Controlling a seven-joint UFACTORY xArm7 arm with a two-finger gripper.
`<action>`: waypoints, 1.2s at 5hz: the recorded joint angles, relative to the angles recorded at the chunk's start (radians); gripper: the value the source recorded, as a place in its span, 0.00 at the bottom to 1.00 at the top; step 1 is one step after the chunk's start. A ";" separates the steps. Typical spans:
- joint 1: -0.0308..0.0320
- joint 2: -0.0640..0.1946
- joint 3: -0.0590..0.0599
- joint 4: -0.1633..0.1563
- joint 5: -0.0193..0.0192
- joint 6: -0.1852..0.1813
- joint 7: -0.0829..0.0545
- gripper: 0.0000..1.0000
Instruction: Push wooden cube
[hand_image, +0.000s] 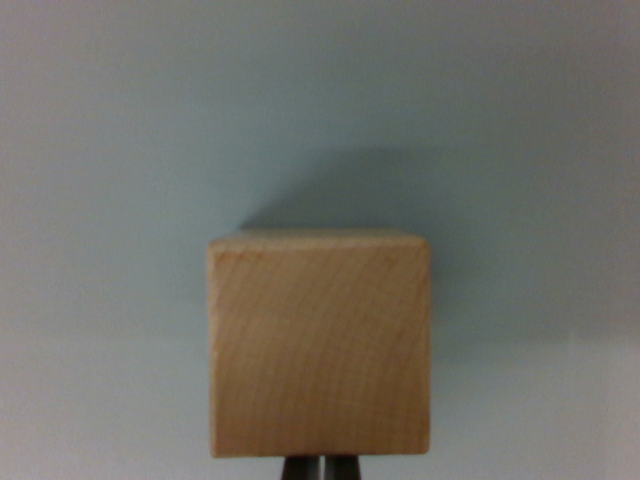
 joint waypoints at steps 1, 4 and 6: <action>0.0000 0.000 0.000 0.000 0.0000 0.000 0.000 1.00; 0.0034 0.059 0.006 0.090 0.0079 0.031 0.005 1.00; 0.0050 0.085 0.009 0.130 0.0115 0.045 0.007 1.00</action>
